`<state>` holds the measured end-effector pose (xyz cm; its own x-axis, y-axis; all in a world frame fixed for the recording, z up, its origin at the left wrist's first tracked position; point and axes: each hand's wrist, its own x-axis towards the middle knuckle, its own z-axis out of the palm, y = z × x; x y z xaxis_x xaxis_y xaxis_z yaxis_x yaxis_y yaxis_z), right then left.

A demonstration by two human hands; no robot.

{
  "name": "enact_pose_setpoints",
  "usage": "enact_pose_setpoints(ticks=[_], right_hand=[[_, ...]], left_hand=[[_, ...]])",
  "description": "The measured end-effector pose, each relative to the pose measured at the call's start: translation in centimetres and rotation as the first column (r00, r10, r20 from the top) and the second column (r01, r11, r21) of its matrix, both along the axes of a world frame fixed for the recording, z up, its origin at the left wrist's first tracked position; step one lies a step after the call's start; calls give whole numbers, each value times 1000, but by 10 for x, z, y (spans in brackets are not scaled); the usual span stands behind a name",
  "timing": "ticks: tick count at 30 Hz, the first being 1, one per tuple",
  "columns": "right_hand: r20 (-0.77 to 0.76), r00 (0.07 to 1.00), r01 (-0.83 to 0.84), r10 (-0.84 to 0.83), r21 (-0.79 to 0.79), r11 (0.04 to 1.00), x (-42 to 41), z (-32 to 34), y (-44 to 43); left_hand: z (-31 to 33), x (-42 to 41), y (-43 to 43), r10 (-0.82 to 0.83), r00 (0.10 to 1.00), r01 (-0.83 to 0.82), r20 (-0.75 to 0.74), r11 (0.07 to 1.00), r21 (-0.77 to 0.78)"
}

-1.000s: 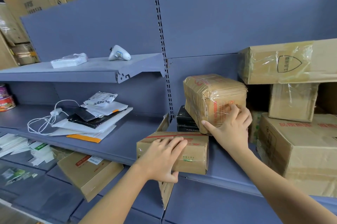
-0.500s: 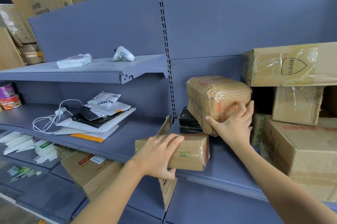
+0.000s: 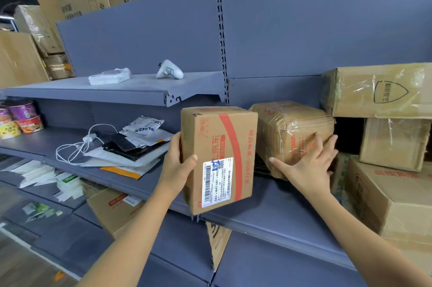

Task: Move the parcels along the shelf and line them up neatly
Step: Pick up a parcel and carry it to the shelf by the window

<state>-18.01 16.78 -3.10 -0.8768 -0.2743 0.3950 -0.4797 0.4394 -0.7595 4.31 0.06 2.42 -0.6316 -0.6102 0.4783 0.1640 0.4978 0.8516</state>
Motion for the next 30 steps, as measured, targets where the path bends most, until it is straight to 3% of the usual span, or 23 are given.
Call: enact_pose_setpoints(ticks=[3,7,12,17,25,30], right_hand=[[39,999,0,1,-25,1000,2,2,-4],[49,999,-3,5,-42,999,0,0,-5],[-53,998,28,-32,-88,996,-6,-3,-1],[-93,995,-64,45,-207,976,-11,0,13],[-38,965,-257,260,-350,901,3,-12,39],[20,917,-375,399,-299,877,-5,-28,58]], left_hand=[[-4,-6,0,-13,994,39,-109,972,234],[-5,-11,8,-27,994,71,-107,897,436],[-3,-20,15,-31,989,97,-143,873,479],[-2,-23,11,-28,986,104,-166,873,476],[6,-25,10,-38,970,151,-238,865,479],[10,-26,9,-65,953,209,-296,849,486]])
